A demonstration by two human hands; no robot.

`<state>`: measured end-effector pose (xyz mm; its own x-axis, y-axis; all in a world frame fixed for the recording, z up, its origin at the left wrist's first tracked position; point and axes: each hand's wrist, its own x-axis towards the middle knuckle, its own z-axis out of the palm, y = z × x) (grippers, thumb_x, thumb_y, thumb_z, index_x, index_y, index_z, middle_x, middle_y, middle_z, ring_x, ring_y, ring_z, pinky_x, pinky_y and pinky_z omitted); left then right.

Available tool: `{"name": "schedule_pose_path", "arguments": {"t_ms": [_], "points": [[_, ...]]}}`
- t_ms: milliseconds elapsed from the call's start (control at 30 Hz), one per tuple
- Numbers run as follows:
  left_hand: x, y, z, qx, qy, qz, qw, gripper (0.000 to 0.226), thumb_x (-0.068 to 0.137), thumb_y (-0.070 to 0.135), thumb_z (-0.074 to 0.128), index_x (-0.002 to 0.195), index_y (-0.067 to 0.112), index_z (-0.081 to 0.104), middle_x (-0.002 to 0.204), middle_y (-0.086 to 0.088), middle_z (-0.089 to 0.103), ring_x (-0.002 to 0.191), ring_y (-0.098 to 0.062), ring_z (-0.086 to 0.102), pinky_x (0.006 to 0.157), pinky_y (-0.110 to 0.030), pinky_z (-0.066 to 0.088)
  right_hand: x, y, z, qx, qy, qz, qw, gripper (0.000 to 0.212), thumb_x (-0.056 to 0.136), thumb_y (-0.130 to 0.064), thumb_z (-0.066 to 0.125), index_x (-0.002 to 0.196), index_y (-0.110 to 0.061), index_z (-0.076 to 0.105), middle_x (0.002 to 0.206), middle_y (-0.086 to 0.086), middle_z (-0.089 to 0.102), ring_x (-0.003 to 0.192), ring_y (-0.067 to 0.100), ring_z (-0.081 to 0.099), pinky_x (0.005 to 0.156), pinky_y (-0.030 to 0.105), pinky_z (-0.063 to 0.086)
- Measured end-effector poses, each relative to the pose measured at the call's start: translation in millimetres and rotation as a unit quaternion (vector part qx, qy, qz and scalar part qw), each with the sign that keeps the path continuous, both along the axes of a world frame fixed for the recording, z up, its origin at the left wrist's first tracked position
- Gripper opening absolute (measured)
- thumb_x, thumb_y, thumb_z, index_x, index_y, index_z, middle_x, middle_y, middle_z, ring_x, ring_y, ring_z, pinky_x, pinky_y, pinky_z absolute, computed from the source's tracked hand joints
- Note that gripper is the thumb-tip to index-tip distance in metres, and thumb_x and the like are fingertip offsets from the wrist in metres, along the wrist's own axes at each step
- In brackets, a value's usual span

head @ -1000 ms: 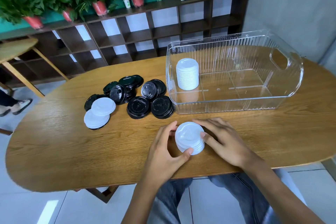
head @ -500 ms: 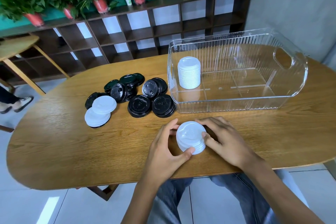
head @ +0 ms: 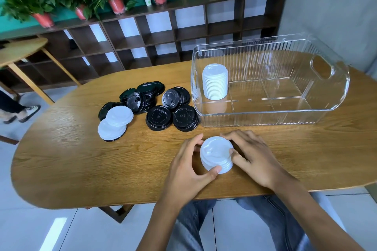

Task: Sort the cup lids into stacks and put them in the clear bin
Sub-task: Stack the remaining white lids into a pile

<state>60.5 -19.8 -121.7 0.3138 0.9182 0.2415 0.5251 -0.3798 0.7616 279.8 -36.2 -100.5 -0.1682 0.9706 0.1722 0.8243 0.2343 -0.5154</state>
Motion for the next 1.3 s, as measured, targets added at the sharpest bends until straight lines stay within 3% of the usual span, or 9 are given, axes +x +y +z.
{"name": "schedule_pose_path", "arguments": {"t_ms": [300,467,633,733,867,967,1100,1300], "points": [[-1.7,-0.6,-1.8,-0.007,-0.009,-0.008,1.0,0.077,0.076,0.056,0.079,0.141,0.059,0.038,0.133,0.031,0.051,0.126,0.0,0.053,0.098,-0.005,0.037,1.8,-4.3,-1.8,0.001,0.02,0.008,1.0,0.054,0.092,-0.052,0.023,0.136,-0.035,0.05,0.127,-0.025,0.052,0.119,0.004,0.04,0.099,0.029,0.03],[-20.4,10.5,6.7,0.001,-0.042,-0.026,0.999,0.052,0.092,0.059,0.064,0.14,0.049,0.047,0.136,0.024,0.055,0.126,-0.006,0.057,0.1,-0.011,0.04,4.3,-2.5,-5.5,0.002,0.037,0.01,0.999,0.051,0.094,-0.052,0.027,0.142,-0.043,0.043,0.129,-0.03,0.051,0.123,0.001,0.04,0.105,0.031,0.031],[-77.0,44.6,18.8,0.07,-0.088,0.134,0.985,0.023,0.101,0.027,0.065,0.123,0.032,0.066,0.119,0.016,0.068,0.11,-0.006,0.065,0.095,-0.03,0.054,4.3,-2.8,-7.2,0.007,0.05,0.018,0.999,0.049,0.097,-0.059,0.024,0.144,-0.052,0.038,0.128,-0.032,0.051,0.124,-0.002,0.039,0.104,0.026,0.026],[-113.0,64.3,27.1,0.119,-0.104,0.259,0.953,0.015,0.1,0.028,0.065,0.115,0.029,0.066,0.117,0.015,0.067,0.113,-0.006,0.061,0.099,-0.043,0.052,3.6,-2.4,-7.0,0.01,0.045,0.016,0.999,0.058,0.092,-0.076,0.023,0.146,-0.054,0.031,0.129,-0.033,0.049,0.125,-0.003,0.038,0.102,0.025,0.024],[-146.8,95.6,39.8,0.105,0.014,0.362,0.926,0.055,0.09,0.045,0.069,0.136,0.02,0.054,0.138,-0.004,0.055,0.13,-0.03,0.049,0.109,-0.059,0.039,2.4,-1.4,-6.4,0.002,0.011,0.021,1.0,0.075,0.081,-0.089,0.026,0.148,-0.056,0.021,0.13,-0.033,0.045,0.122,-0.003,0.036,0.101,0.028,0.026],[-152.8,112.2,38.3,0.08,0.105,0.363,0.923,0.075,0.087,0.045,0.078,0.148,0.017,0.045,0.146,-0.01,0.052,0.138,-0.034,0.044,0.116,-0.06,0.03,0.9,-1.3,-6.0,0.002,-0.014,0.021,1.0,0.076,0.079,-0.091,0.028,0.147,-0.057,0.023,0.129,-0.034,0.045,0.122,-0.002,0.036,0.099,0.025,0.025],[-155.8,122.0,25.6,0.069,0.128,0.354,0.924,0.074,0.085,0.046,0.08,0.145,0.018,0.047,0.144,-0.008,0.056,0.139,-0.032,0.044,0.119,-0.063,0.021,-0.3,-1.0,-5.8,0.006,-0.021,0.013,1.0,0.076,0.08,-0.09,0.029,0.145,-0.052,0.029,0.126,-0.036,0.044,0.122,-0.001,0.037,0.099,0.023,0.025],[-158.7,119.8,18.6,0.08,0.075,0.378,0.919,0.068,0.085,0.042,0.081,0.14,0.017,0.051,0.136,-0.006,0.061,0.133,-0.031,0.05,0.117,-0.063,0.027,-3.4,0.5,-3.4,0.01,-0.036,-0.003,0.999,0.075,0.076,-0.084,0.04,0.142,-0.048,0.04,0.126,-0.032,0.048,0.118,0.003,0.041,0.096,0.025,0.028]]}}
